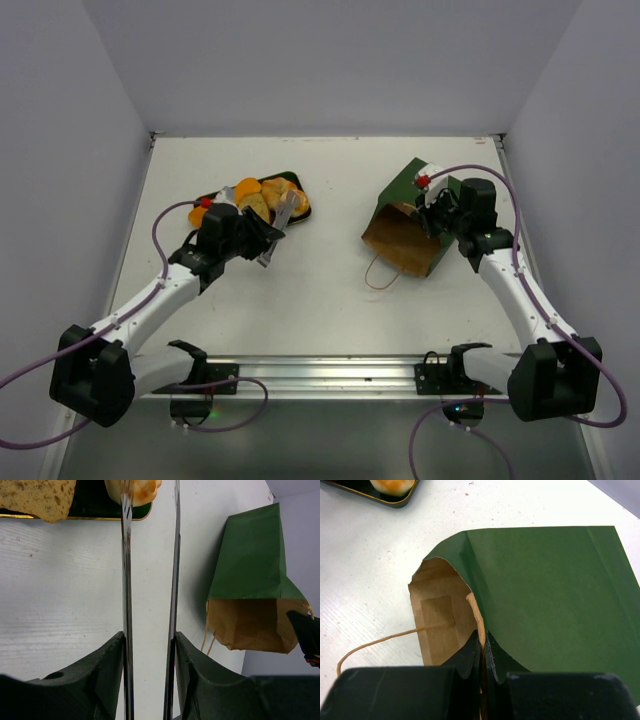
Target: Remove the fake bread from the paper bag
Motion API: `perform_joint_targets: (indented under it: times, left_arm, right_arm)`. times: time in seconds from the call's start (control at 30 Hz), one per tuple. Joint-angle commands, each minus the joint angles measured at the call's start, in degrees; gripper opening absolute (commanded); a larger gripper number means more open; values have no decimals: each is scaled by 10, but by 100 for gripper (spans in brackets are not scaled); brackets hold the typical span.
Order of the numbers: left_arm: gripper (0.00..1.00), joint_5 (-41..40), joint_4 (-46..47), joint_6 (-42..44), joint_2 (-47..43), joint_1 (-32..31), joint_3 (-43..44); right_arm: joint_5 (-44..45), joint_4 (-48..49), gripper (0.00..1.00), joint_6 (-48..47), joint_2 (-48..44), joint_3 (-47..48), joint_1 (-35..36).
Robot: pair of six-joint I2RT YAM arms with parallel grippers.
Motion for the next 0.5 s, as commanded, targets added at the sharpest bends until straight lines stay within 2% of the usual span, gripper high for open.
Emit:
perform_joint_targets:
  times: [0.0,0.27,0.33,0.47]
  left_arm:
    - [45,10,28,-9,-25,5,-4]
    - [40,32,-23,37,-94,5,0]
    - [40,60,-31,62,-105,5,-2]
    - [37,184,-18,106,-122,0,-21]
  right_arm:
    - [2,23,0,5,-15,-4,-3]
    - [-9,16,0,3,-17,0,-3]
    - [-25,8,0,-5,-18,6,-3]
    - [-59,-29,0,-26,-17,38,-7]
